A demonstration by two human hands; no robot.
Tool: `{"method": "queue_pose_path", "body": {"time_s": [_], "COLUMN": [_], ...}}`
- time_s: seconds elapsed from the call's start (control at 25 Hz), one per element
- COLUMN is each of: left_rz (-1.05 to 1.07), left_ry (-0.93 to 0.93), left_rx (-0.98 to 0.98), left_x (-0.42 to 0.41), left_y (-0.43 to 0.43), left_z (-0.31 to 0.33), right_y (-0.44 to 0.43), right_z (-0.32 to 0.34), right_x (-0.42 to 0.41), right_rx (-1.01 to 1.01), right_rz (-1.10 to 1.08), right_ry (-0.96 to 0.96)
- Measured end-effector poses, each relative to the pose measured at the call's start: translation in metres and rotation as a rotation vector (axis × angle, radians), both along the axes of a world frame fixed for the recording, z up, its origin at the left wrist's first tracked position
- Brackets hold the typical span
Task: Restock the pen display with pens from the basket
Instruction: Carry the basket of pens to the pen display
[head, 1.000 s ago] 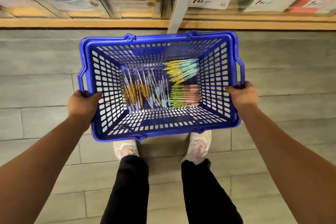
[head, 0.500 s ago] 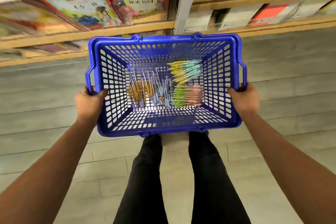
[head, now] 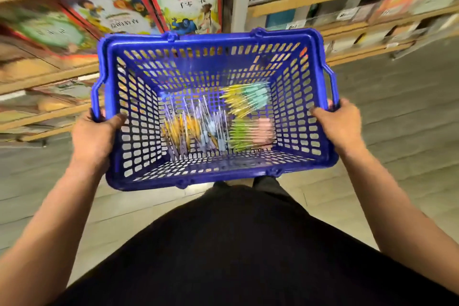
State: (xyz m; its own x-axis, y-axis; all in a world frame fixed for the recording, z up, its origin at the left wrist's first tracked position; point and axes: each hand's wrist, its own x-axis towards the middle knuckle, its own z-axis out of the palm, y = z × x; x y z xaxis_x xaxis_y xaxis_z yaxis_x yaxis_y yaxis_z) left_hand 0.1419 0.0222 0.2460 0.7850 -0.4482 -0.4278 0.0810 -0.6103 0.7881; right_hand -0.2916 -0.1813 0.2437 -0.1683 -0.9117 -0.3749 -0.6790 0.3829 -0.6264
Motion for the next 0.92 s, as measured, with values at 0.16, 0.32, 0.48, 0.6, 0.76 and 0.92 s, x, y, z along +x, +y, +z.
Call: {"method": "queue_pose_path", "body": {"time_s": [0.16, 0.32, 0.48, 0.6, 0.76, 0.92], "left_rz": [-0.083, -0.194, -0.335, -0.482, -0.678, -0.904], "left_ry": [0.057, 0.071, 0.134, 0.152, 0.211, 0.142], "left_rx": [-0.082, -0.116, -0.100, -0.099, -0.099, -0.132], "left_x": [-0.001, -0.042, -0.111, -0.178, -0.275, -0.398], "left_y": [-0.009, -0.054, -0.117, -0.171, -0.247, -0.316], "left_z": [0.038, 0.048, 0.042, 0.037, 0.038, 0.049], "right_y": [0.010, 0.016, 0.033, 0.053, 0.079, 0.105], "right_z": [0.035, 0.046, 0.055, 0.060, 0.069, 0.074], "right_x": [-0.024, -0.067, -0.153, -0.226, -0.309, -0.390], "right_rx": [-0.014, 0.004, 0.017, 0.000, -0.048, -0.080], "right_rz": [-0.072, -0.221, -0.431, -0.613, -0.781, -0.971], "right_ry": [-0.026, -0.044, -0.040, -0.068, -0.026, -0.050]}}
